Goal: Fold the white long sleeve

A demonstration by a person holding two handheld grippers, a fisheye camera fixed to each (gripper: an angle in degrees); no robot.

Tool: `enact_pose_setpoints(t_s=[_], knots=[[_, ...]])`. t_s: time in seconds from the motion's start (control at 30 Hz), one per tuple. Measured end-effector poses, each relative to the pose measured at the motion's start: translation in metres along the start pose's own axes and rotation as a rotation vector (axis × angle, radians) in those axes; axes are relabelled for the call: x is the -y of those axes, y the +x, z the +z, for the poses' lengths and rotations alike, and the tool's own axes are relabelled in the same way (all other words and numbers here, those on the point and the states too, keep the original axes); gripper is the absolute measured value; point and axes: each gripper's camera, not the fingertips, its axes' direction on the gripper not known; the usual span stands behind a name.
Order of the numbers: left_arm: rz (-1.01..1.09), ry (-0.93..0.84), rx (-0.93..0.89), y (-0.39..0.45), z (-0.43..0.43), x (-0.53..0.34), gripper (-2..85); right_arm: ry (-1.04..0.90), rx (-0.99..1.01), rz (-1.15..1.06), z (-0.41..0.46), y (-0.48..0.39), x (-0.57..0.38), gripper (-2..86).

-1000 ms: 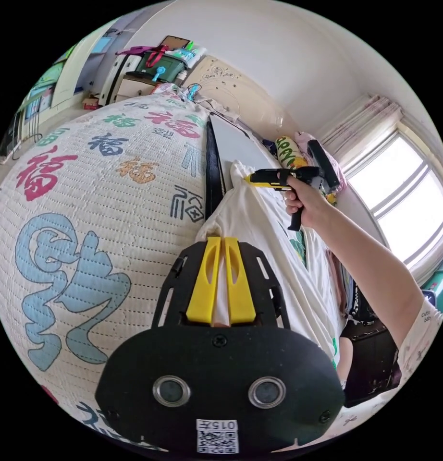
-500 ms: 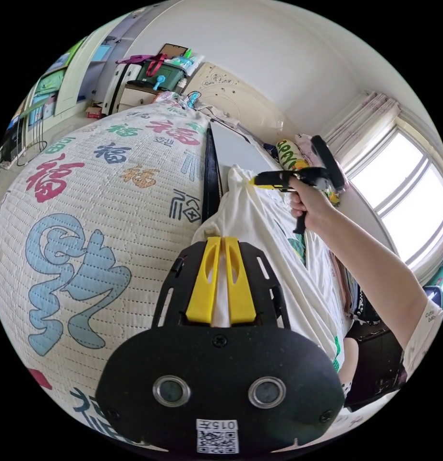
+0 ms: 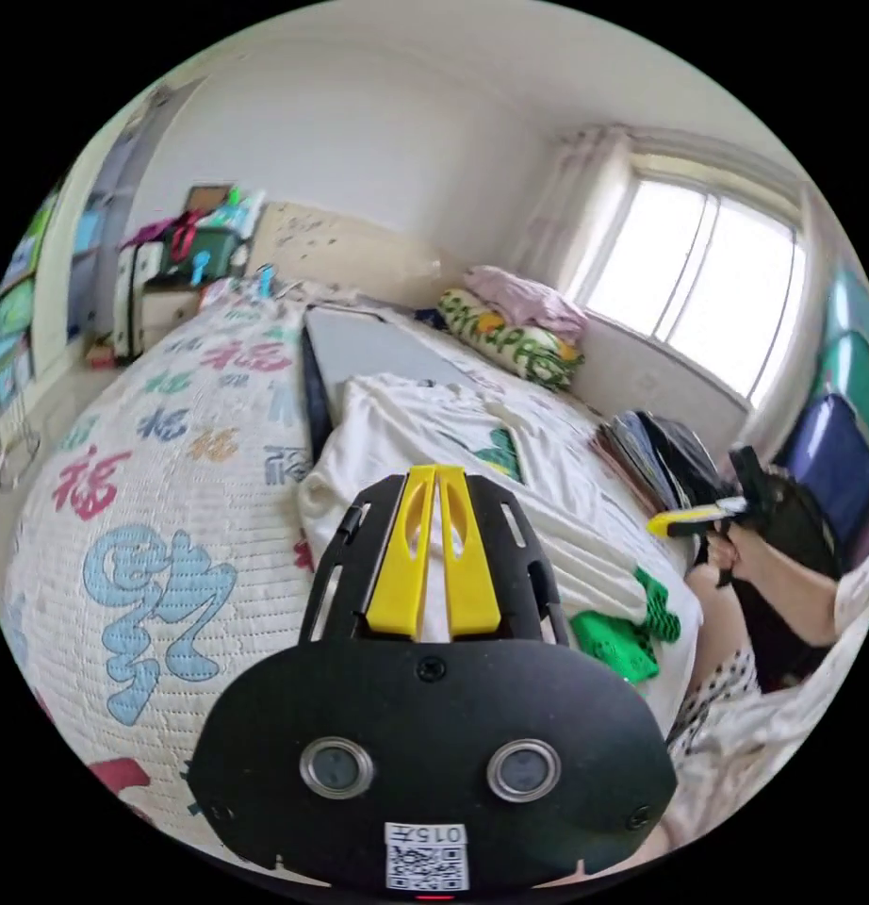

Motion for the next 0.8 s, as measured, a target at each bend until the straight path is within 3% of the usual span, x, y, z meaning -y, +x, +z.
enact_pose_setpoints(t_s=[0.07,0.17,0.3,0.47,0.57,0.8], knots=[[0.238,-0.068,-0.177,0.074,-0.005,0.009,-0.3,0.074,0.057,0.081,-0.004,0.005,-0.018,8.4],[0.386,-0.223,-0.33,0.157,-0.001,0.021,1.1,0.087,0.121,0.092,0.004,-0.004,-0.018,9.2],[0.465,-0.298,-0.215,0.24,0.0,0.012,3.8,0.009,0.216,0.052,0.031,-0.027,-0.005,10.2],[0.358,-0.267,-0.051,0.289,0.01,0.014,2.5,0.028,0.203,0.08,0.062,-0.059,-0.024,5.4],[0.293,-0.404,0.047,0.295,0.031,0.026,0.6,0.047,0.17,0.103,0.065,-0.072,-0.036,3.3],[0.169,-0.416,0.049,0.289,0.011,0.03,-0.8,0.002,-0.03,-0.052,0.084,-0.14,-0.04,1.8]])
